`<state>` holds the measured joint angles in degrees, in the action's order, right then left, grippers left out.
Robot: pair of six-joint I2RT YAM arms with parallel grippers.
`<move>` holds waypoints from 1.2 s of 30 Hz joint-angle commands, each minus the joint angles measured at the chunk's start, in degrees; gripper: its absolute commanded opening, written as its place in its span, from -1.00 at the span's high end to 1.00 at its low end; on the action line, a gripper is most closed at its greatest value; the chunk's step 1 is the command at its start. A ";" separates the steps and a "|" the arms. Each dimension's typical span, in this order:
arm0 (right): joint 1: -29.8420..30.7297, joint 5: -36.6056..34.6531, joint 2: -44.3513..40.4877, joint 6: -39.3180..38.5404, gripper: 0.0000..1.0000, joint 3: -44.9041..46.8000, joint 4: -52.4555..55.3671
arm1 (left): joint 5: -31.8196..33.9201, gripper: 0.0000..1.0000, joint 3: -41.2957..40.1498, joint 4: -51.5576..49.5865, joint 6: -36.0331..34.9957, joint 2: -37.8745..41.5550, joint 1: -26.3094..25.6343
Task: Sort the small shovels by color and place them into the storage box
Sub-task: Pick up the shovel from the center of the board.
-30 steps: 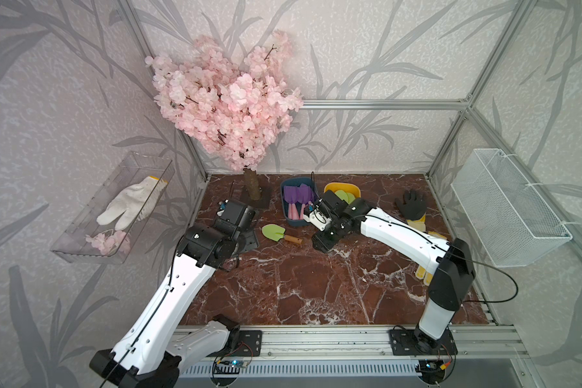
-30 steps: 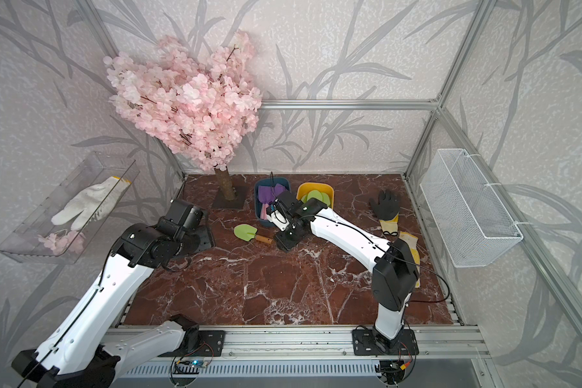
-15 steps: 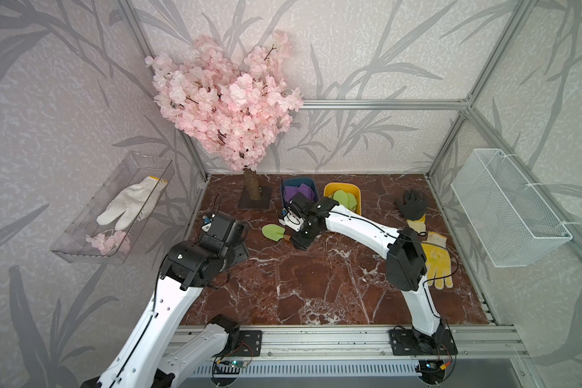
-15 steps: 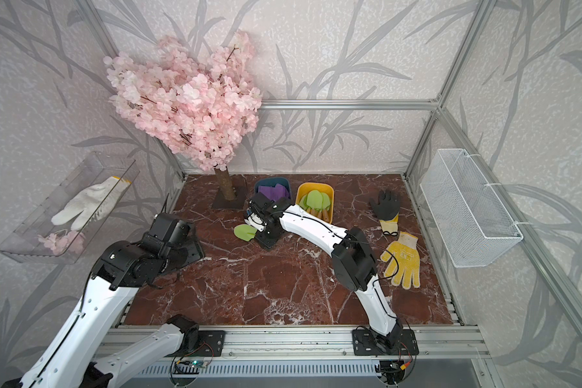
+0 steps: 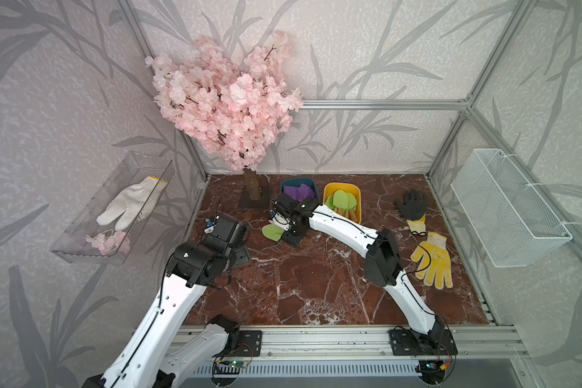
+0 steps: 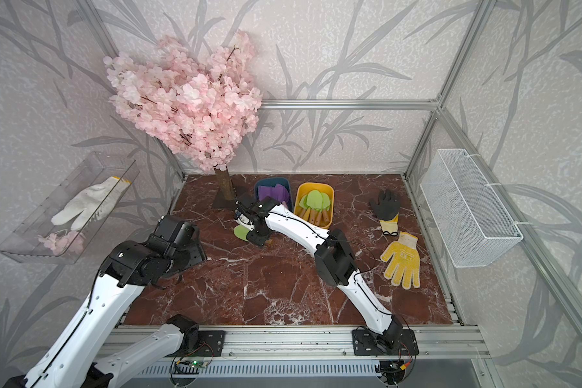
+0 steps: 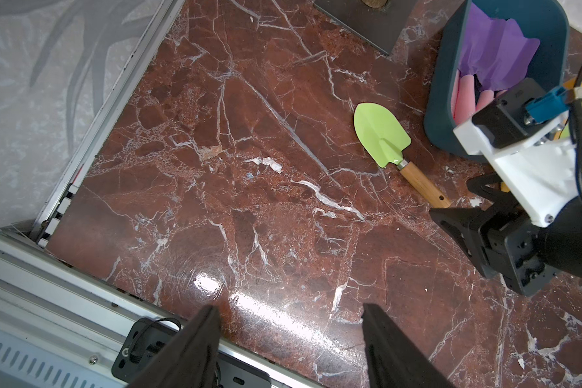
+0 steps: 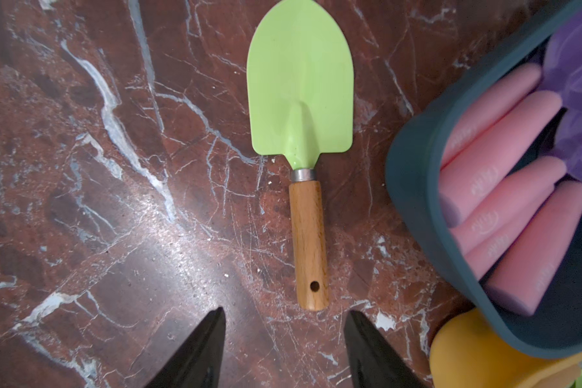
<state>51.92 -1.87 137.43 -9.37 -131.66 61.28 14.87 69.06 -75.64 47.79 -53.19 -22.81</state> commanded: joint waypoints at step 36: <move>-0.08 -4.20 10.92 -0.21 -0.24 -7.30 3.85 | -1.77 -0.41 -1.01 0.75 -1.99 -0.07 3.21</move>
<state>51.90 -6.17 147.00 -9.72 -137.95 63.72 13.30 67.75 -74.32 46.68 -53.45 -20.08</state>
